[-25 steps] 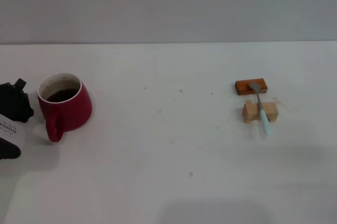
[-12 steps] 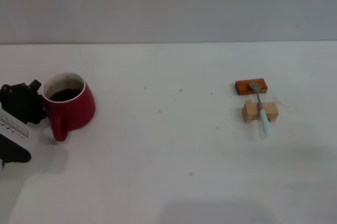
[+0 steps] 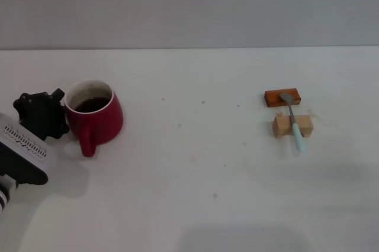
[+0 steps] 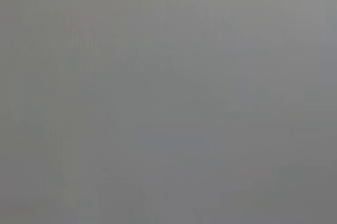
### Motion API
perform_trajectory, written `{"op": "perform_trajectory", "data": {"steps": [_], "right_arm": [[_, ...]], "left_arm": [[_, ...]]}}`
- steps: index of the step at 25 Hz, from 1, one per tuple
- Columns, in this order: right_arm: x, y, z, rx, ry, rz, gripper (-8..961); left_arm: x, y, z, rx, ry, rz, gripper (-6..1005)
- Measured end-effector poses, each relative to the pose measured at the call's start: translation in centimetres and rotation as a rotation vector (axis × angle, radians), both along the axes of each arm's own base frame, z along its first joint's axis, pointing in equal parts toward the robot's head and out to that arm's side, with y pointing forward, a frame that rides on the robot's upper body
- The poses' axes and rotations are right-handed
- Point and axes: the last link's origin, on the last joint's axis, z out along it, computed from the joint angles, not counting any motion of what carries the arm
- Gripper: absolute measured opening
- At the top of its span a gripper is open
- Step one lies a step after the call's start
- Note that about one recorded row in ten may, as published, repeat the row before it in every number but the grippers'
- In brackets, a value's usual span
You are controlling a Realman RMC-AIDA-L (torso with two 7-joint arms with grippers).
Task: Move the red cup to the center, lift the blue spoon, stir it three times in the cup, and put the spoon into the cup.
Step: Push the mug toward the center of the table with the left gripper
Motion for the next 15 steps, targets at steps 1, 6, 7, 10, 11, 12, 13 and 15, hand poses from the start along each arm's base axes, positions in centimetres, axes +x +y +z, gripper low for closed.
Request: {"op": "perform_trajectory", "data": {"steps": [1,6,7,10,11,12,13,15], "right_arm": [[0.0,0.0,0.0,-0.001,0.0,-0.001,742],[0.0,0.0,-0.1,-0.003,0.001,-0.002,742],[0.0,0.0,-0.1,-0.003,0.001,-0.002,742],[0.0,0.1,-0.1,-0.003,0.002,-0.002,742],[0.0,0.1,-0.1,-0.003,0.002,-0.002,742],[0.0,0.1,-0.1,-0.003,0.002,-0.002,742],[0.0,0.1,-0.1,-0.004,0.002,-0.002,742],[0.0,0.1,-0.1,-0.006,0.002,-0.002,742]], "left_arm": [[0.3,0.0,-0.2,-0.009,-0.005,-0.01,-1],[0.9,0.1,-0.8,-0.023,-0.019,-0.027,-1],[1.2,0.0,-1.1,-0.03,-0.027,-0.035,-1],[1.4,0.0,-1.2,-0.034,-0.032,-0.04,-1],[1.9,-0.1,-1.8,-0.053,-0.041,-0.058,-1],[2.0,-0.1,-1.9,-0.057,-0.042,-0.062,-1],[2.2,-0.1,-2.1,-0.063,-0.043,-0.066,-1],[2.7,-0.1,-2.5,-0.077,-0.05,-0.081,-1]]}}
